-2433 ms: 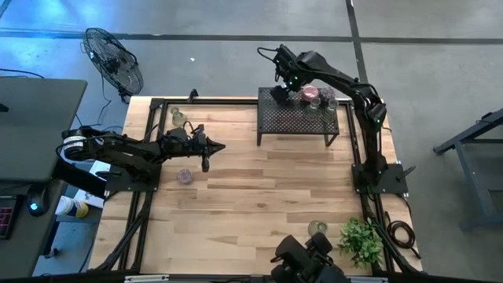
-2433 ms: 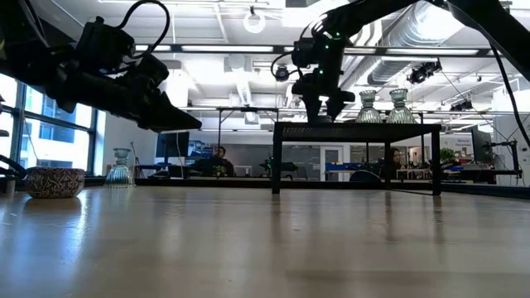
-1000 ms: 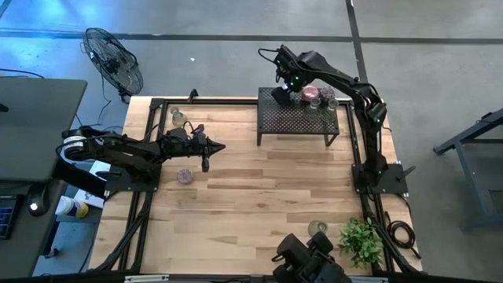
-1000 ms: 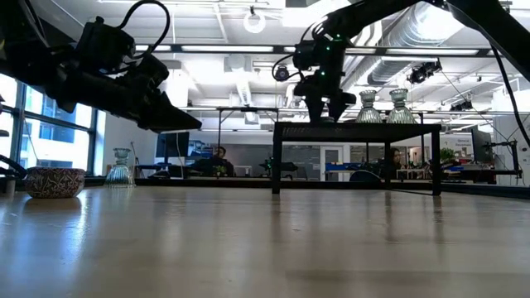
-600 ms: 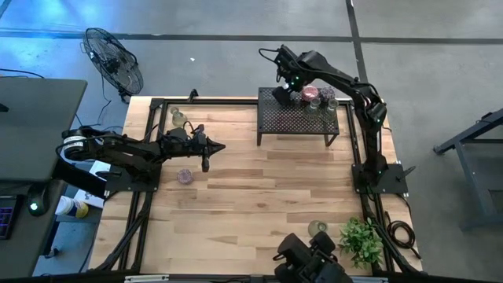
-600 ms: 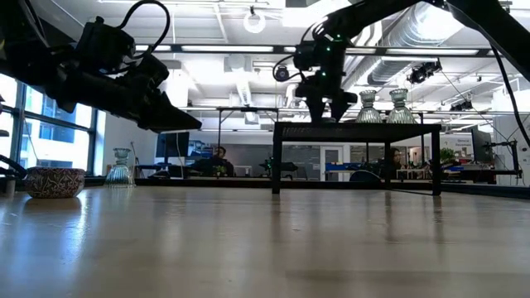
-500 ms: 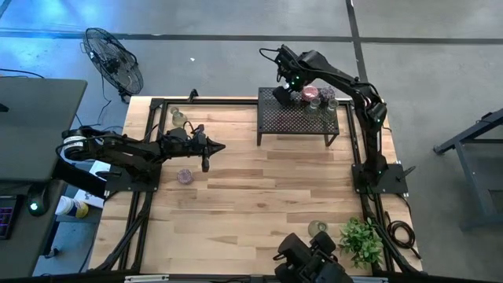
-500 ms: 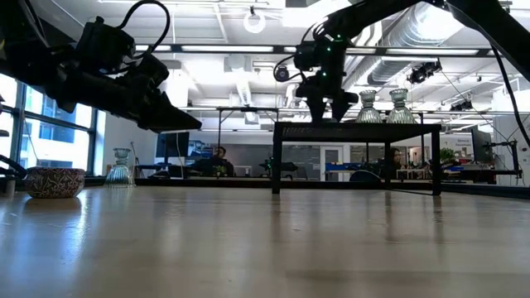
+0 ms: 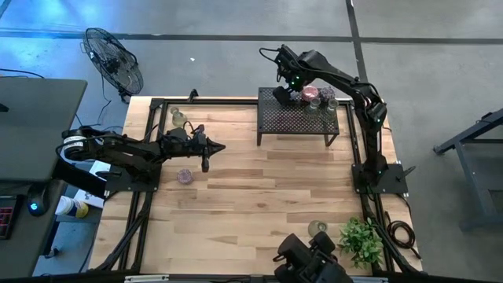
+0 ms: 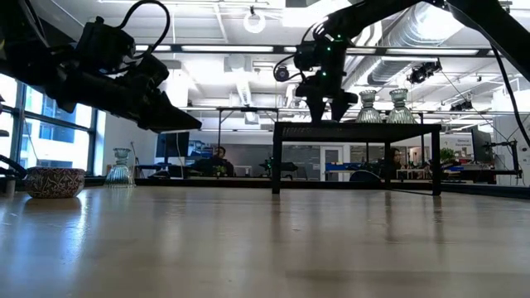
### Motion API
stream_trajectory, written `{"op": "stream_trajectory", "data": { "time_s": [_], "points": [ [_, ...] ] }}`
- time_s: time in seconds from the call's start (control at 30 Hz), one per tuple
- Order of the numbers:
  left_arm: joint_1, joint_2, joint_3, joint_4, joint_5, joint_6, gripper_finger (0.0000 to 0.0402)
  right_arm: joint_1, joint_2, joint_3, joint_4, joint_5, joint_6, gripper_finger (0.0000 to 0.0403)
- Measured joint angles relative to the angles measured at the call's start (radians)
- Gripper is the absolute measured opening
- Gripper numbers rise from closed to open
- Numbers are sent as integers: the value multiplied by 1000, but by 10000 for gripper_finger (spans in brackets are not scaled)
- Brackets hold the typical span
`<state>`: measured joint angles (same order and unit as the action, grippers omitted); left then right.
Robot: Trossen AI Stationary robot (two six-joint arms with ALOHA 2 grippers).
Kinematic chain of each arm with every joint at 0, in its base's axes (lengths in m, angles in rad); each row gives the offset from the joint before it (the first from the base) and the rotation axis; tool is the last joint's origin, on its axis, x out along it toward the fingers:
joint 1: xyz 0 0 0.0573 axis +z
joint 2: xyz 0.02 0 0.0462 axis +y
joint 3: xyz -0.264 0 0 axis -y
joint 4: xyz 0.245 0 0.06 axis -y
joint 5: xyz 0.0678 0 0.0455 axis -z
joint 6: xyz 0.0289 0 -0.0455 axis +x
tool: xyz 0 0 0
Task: Pick & Place candle stick holders
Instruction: Put the blue scented candle on the shelf, then put the green glass candle holder on the shelf aligned with the other green glass candle holders
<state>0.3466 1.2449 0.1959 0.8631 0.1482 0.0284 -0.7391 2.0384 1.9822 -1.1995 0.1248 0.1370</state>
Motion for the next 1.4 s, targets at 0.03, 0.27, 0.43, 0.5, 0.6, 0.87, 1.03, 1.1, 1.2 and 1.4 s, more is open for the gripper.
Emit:
{"op": "stream_trajectory", "data": {
  "time_s": [0.03, 0.27, 0.43, 0.5, 0.6, 0.87, 1.03, 1.1, 1.2, 1.4],
  "points": [
    [0, 0, 0, 0, 0, 0, 10, 0, 0, 1, 1, 6, -3, 323],
    [0, 0, 0, 0, 1, 0, 10, 0, -3, 2, 8, 24, -12, 323],
    [0, 0, 0, 0, 1, 0, 10, 5, -24, 2, 49, 37, -32, 324],
    [0, 0, 0, -1, 1, 0, 10, 7, -47, 2, 78, 41, -37, 324],
    [0, 0, 0, 0, 1, 0, 10, 15, -94, 2, 114, 41, -45, 324],
    [0, 0, 0, 0, 0, 2, 10, 129, -262, -13, 117, 86, -63, 292],
    [0, 0, 0, 1, -2, 2, 10, 340, -434, -247, 339, 271, -87, 178],
    [0, 0, 0, 1, -2, 3, 10, 418, -510, -382, 472, 280, -65, 114],
    [0, 0, 0, 1, -1, 2, 10, 532, -612, -558, 659, 286, -10, 25],
    [0, 0, 0, 1, -1, 5, 10, 796, -726, -756, 740, 504, 187, 35]
  ]
}}
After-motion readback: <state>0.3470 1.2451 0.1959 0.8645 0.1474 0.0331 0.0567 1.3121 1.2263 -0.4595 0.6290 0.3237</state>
